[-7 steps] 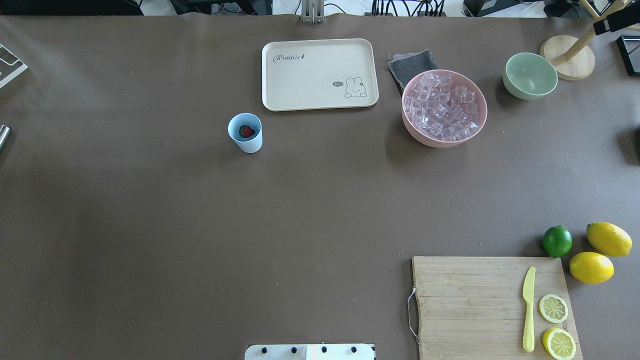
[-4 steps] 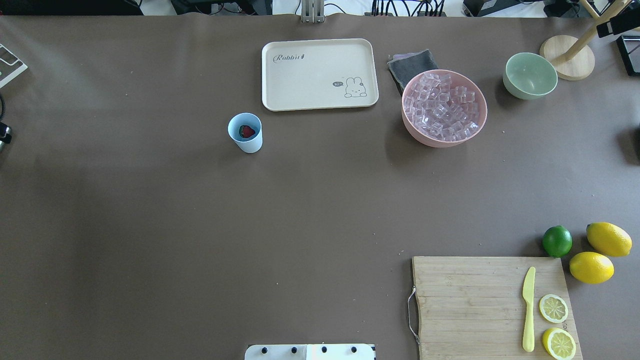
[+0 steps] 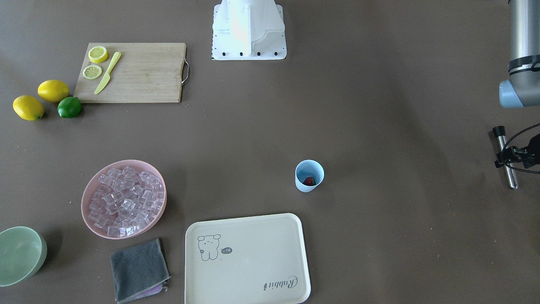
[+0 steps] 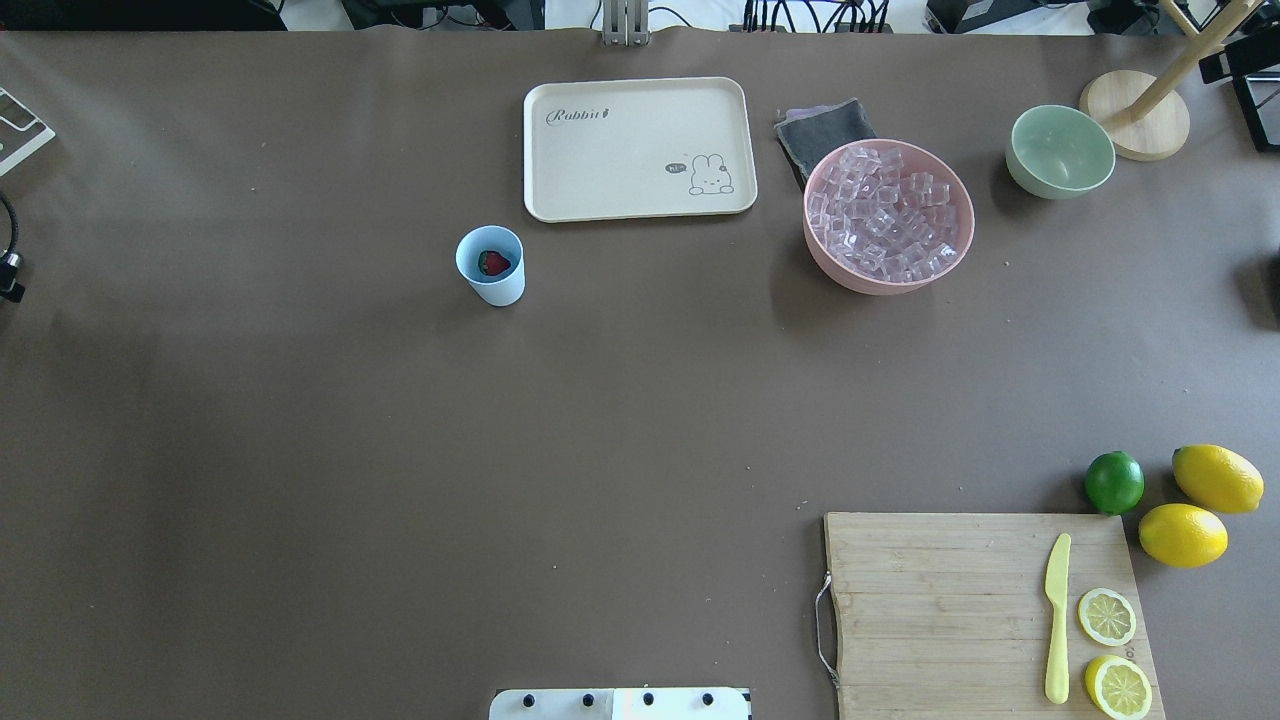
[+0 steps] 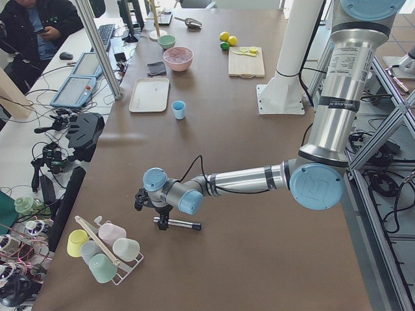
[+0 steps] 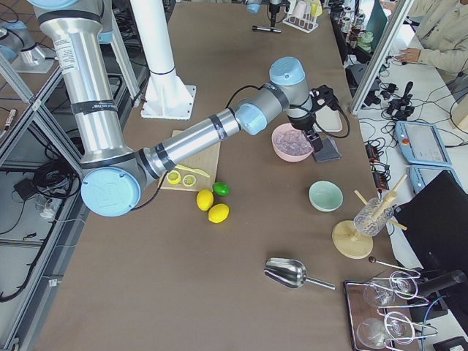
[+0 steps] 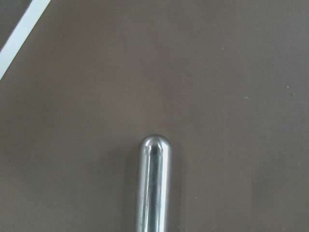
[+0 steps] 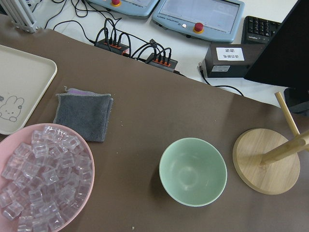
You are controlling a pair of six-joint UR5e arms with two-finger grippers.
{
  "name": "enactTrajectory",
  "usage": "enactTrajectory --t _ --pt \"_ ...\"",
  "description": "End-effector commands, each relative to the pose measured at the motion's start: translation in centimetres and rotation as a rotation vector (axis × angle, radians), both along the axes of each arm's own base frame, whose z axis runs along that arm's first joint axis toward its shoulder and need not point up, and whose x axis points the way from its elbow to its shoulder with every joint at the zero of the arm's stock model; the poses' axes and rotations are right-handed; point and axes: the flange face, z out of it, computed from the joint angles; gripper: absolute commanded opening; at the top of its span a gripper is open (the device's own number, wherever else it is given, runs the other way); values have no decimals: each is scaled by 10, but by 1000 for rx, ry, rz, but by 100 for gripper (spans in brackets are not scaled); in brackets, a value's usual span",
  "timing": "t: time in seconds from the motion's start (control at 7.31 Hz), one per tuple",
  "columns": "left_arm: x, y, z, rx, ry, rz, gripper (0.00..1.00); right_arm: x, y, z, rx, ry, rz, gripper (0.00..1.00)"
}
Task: Mash ice and strawberries in cup
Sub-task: 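Grasp the metal pestle with the left gripper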
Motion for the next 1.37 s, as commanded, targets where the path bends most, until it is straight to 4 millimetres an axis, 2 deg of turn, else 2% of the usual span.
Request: enactTrajectory --t 0.0,0.41,0.68,0.82,1.23 --pt "1 -18 -3 -1 -2 -7 90 10 2 3 2 7 14 99" --pt "1 -42 -3 -11 -7 -16 89 9 -2 3 1 9 14 99" --pt "3 -47 -3 -17 -9 -17 79 10 -1 1 3 7 16 99" --pt "5 -49 2 -26 -12 -12 78 10 -2 -2 8 5 15 99" --pt "10 -52 1 -21 -20 -7 76 7 -5 -4 10 6 13 99"
